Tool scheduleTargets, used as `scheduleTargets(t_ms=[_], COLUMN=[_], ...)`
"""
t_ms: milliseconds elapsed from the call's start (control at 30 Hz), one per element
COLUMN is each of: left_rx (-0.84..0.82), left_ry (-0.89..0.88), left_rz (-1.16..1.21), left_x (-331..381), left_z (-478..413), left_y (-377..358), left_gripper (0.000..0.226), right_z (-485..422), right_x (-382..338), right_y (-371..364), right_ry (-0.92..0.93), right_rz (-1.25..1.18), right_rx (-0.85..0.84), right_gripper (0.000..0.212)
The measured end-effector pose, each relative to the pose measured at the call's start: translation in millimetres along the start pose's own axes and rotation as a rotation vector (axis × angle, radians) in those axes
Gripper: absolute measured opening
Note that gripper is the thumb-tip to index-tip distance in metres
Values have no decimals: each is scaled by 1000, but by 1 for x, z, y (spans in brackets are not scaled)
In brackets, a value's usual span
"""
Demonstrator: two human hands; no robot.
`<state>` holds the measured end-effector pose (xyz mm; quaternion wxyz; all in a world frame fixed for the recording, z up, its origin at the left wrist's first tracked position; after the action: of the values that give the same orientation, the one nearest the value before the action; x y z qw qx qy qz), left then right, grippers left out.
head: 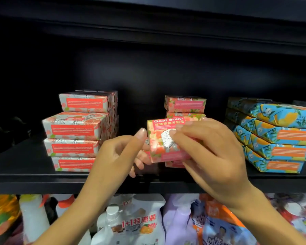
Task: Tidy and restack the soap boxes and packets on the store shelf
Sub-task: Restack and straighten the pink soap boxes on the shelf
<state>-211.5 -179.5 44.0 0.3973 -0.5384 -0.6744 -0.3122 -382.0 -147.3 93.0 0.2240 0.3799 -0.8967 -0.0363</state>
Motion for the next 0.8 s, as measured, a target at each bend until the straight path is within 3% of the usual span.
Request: scheduleTargets(t_ms=[67, 133, 233, 433, 600, 700, 800], left_rx=[-124, -208, -133, 35, -13, -94, -117], left_ry=[141, 141, 73, -135, -281, -349, -370], left_rz=[92, 172, 233, 66, 35, 37, 34], left_x=[-5, -4, -3, 2, 11, 17, 20], left_z=[-3, 0, 6, 12, 18, 24, 23], left_y=[-10, -15, -4, 13, 6, -3, -4], left_gripper=[73, 59, 38, 31, 28, 33, 38], right_z=[-2, -2, 1, 4, 8, 9, 3], right_x=[-13, -20, -17, 33, 34, 30, 25], right_y=[1, -4, -13, -4, -22, -25, -15], right_ry=[43, 72, 66, -468, -549, -578, -496], right_rz=[37, 63, -37, -354, -491, -600, -567], right_rx=[76, 58, -91, -238, -480, -502, -402], right_gripper=[14, 15, 25, 53, 72, 67, 43])
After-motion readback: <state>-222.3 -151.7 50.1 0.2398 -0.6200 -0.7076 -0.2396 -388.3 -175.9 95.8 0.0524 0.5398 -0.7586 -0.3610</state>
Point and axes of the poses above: each hand's wrist, its own z-axis away from the middle knuckle, its own y-axis out of the back of the hand, x = y × z, the point moved 8 cm from there along -z, towards the middle knuckle, and after that the axes turned 7 degrees about z, right-handed, at the moved point
